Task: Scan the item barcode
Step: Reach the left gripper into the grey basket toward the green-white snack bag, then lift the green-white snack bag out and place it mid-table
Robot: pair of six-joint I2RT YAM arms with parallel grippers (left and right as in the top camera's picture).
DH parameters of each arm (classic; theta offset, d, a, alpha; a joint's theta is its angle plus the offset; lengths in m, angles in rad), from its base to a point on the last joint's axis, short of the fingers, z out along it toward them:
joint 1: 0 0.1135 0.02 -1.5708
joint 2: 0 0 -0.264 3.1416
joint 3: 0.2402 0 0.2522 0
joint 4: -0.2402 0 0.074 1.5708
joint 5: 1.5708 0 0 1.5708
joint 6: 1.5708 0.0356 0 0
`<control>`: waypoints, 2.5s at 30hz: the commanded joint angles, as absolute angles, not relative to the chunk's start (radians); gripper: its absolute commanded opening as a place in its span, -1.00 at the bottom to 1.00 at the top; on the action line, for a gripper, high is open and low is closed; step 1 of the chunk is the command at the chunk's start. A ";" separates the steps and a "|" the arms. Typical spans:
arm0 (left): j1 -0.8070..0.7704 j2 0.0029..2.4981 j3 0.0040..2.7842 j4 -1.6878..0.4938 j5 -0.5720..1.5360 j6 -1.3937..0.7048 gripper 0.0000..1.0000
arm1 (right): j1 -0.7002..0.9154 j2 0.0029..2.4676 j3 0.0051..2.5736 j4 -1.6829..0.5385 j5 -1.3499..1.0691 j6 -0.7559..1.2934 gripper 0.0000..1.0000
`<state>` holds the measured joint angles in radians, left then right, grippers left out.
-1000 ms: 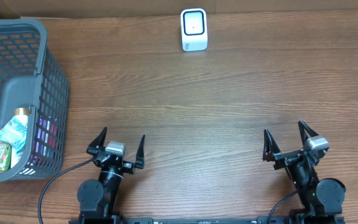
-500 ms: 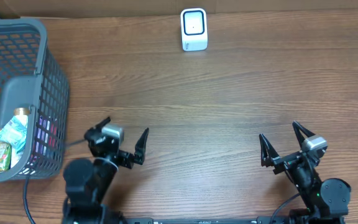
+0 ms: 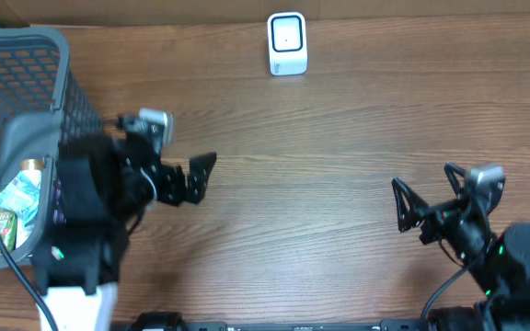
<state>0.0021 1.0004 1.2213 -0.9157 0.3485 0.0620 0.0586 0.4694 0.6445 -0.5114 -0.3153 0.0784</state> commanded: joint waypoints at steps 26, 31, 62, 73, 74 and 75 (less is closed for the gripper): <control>0.586 1.431 1.966 -1.252 0.146 -0.371 0.99 | 0.052 1.052 1.054 -0.677 -0.618 0.077 1.00; 0.756 1.548 1.965 -1.312 0.146 -0.398 1.00 | 0.052 1.076 1.054 -0.690 -0.579 0.077 1.00; 0.788 1.939 1.696 -1.185 -0.115 -0.291 0.91 | 0.052 1.245 1.054 -0.691 -0.559 0.077 1.00; 0.788 1.942 1.487 -0.982 -0.145 -0.295 -0.53 | 0.052 1.246 1.054 -0.702 -0.559 0.077 1.00; 0.786 1.942 1.488 -0.978 -0.144 -0.297 -0.84 | 0.052 1.246 1.054 -0.702 -0.559 0.077 1.00; 0.785 1.941 1.490 -0.978 -0.137 -0.300 -0.92 | 0.052 1.246 1.054 -0.702 -0.559 0.077 1.00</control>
